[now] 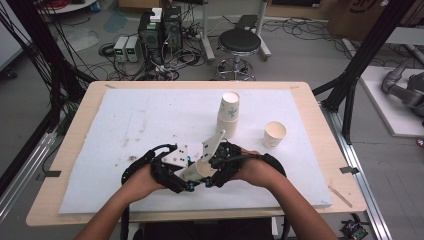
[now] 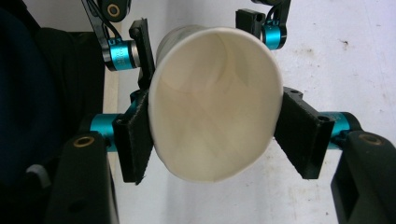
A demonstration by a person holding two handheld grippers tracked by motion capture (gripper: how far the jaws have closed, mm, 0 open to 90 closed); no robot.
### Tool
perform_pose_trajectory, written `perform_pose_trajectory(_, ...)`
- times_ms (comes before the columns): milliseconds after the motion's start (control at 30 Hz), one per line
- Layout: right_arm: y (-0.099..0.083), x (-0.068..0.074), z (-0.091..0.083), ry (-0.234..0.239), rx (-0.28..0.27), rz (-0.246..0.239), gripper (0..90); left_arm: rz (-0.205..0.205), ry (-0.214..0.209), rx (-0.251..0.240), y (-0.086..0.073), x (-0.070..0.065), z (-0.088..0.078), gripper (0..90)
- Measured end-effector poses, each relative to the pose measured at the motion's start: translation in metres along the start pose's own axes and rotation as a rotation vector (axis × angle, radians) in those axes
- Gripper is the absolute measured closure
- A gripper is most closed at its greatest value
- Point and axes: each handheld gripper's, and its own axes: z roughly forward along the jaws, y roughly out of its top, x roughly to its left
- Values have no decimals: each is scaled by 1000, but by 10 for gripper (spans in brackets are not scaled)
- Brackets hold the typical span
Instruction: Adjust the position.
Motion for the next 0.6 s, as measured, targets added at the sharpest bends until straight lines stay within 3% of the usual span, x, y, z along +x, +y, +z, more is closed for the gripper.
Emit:
perform_pose_trajectory(100, -1, -1, -1, 5, -27, 29, 303, -26, -5, -37, -3, 1, -1, 371)
perform_pose_trajectory(200, -4, -3, -6, 9, -128, 68, 250, -47, 1, -55, -7, 2, -1, 363)
perform_pose_trajectory(333, -12, -4, -16, -19, -248, 105, 243, -76, 22, -100, -15, 5, -2, 345)
perform_pose_trajectory(500, -28, -5, -30, -53, -388, 189, 221, -128, 56, -198, -29, 8, -4, 330)
perform_pose_trajectory(600, -40, -5, -36, -88, -435, 238, 221, -152, 73, -262, -37, 10, -5, 326)
